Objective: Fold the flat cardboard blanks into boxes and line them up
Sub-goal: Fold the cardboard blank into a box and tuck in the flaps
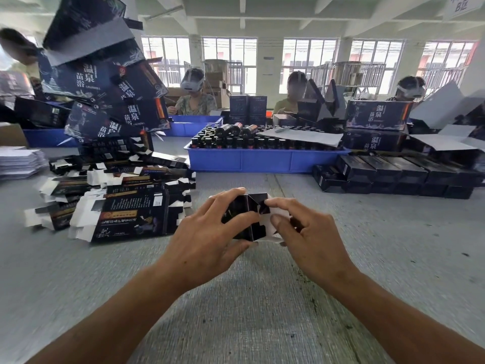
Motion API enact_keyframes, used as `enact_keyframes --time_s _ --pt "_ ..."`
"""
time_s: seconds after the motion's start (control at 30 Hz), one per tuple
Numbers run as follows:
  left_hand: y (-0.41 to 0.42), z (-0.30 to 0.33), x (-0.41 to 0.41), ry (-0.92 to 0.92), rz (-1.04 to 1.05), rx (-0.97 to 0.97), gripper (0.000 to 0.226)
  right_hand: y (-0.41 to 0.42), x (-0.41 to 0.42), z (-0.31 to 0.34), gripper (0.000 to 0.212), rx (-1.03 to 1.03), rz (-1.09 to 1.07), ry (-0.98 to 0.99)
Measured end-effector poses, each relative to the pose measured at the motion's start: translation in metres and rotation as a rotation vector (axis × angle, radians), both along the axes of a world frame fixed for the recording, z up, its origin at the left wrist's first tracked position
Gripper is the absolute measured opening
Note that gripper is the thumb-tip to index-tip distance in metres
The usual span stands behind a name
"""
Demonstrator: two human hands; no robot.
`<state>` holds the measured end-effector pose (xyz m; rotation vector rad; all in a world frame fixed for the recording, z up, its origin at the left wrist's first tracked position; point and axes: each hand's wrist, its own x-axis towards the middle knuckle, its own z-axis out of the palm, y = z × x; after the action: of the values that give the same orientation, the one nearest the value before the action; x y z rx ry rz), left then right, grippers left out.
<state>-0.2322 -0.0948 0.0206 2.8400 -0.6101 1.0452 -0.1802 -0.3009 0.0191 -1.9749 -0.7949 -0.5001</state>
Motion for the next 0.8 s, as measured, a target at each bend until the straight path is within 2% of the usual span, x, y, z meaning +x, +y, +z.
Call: enact_keyframes --time_s 0.17,0.27,0.33,0.43,0.47,0.67,0.8 --pt "-0.0026 0.0001 -0.0005 0.006 -0.004 -0.029 0.063 -0.0006 -0.0003 0.0019 0.031 -0.02 -0.011 -0.045" --pt "-0.0021 0.0001 -0.0012 0.008 -0.011 -0.009 0.06 -0.0008 -0.0018 0.0036 0.033 -0.076 -0.004 -0.039" --pt "0.0003 -0.0001 -0.0011 0.025 -0.012 -0.024 0.058 -0.0018 -0.0037 0.0056 0.046 -0.131 0.025 0.022" --pt "0.0048 -0.0011 0.0001 0.038 -0.006 -0.043 0.055 -0.003 -0.0062 0.007 0.08 -0.245 0.093 0.089" --pt "0.0056 -0.0014 0.0005 0.042 -0.005 -0.045 0.055 -0.0024 -0.0069 0.0074 0.082 -0.27 0.101 0.088" --pt "0.0015 -0.0018 -0.0012 0.036 -0.043 -0.061 0.056 -0.0003 -0.0068 0.0045 0.049 -0.143 -0.009 0.016" --pt "-0.0006 -0.0005 -0.0017 0.04 -0.046 -0.043 0.049 -0.0001 -0.0074 0.0034 0.044 -0.092 -0.021 0.015"
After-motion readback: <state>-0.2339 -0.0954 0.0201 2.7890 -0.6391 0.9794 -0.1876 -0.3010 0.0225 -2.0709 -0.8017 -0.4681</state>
